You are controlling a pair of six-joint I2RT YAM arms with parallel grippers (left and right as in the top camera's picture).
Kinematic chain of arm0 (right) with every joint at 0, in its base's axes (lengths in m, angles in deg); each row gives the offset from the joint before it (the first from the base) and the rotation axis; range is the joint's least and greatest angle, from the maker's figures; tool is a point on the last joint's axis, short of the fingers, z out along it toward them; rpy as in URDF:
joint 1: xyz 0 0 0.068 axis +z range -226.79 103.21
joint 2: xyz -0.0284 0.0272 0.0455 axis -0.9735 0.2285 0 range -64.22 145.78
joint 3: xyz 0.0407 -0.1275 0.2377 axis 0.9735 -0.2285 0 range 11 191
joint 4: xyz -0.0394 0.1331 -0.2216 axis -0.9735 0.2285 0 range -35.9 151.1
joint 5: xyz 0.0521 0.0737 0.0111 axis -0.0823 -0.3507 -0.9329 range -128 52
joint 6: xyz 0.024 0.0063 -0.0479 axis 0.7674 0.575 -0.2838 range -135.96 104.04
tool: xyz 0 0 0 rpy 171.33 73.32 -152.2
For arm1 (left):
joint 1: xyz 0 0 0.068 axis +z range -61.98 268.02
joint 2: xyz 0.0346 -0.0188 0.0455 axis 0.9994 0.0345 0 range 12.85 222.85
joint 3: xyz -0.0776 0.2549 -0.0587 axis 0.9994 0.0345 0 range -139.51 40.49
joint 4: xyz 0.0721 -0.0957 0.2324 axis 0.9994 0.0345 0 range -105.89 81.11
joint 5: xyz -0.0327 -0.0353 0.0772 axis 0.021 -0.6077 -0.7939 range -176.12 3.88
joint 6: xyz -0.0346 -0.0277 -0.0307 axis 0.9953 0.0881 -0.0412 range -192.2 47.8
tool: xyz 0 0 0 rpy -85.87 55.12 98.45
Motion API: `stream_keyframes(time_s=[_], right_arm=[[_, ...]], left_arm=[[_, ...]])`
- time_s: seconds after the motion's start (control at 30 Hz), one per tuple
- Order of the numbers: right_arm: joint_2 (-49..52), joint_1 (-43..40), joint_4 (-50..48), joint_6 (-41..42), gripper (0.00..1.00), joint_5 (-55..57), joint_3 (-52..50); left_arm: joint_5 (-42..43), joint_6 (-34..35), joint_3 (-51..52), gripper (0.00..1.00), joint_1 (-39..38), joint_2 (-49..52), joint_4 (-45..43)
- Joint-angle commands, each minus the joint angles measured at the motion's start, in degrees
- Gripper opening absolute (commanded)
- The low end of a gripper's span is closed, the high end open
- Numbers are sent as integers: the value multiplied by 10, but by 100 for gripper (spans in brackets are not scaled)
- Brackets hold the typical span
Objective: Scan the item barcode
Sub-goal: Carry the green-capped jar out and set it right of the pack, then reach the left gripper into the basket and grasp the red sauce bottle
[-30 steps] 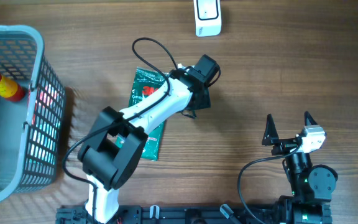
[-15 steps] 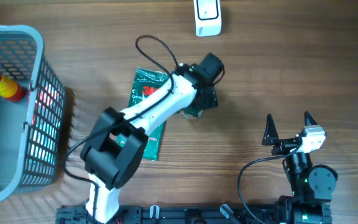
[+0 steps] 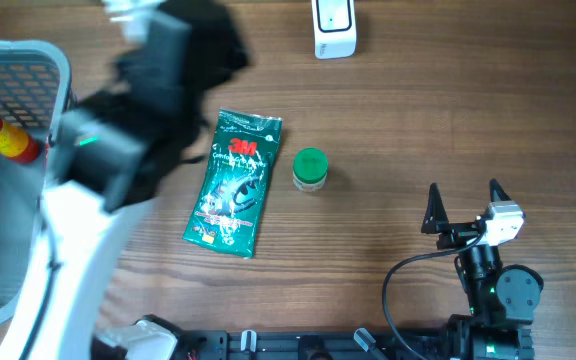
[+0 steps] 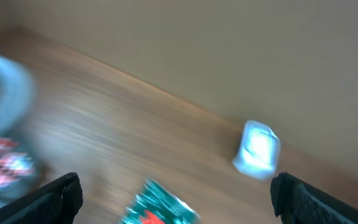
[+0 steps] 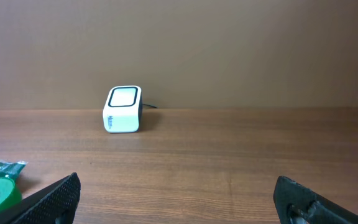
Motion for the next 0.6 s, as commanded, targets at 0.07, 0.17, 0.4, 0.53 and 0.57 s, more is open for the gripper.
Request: stream_keyframes(time_s=[0.07, 0.17, 0.4, 0.53, 0.57], right_arm=[[-3, 2, -1, -5, 100, 6, 0], [-3, 3, -1, -5, 100, 5, -1], [-3, 2, -1, -5, 100, 5, 0], [-3, 2, -1, -5, 100, 6, 0], [-3, 2, -1, -5, 100, 6, 0]], left_arm=[[-40, -2, -3, 100, 199, -47, 42], [30, -2, 4, 100, 329, -42, 67], [106, 121, 38, 100, 528, -4, 80], [123, 119, 47, 100, 577, 44, 62], [125, 106, 47, 100, 583, 62, 52]])
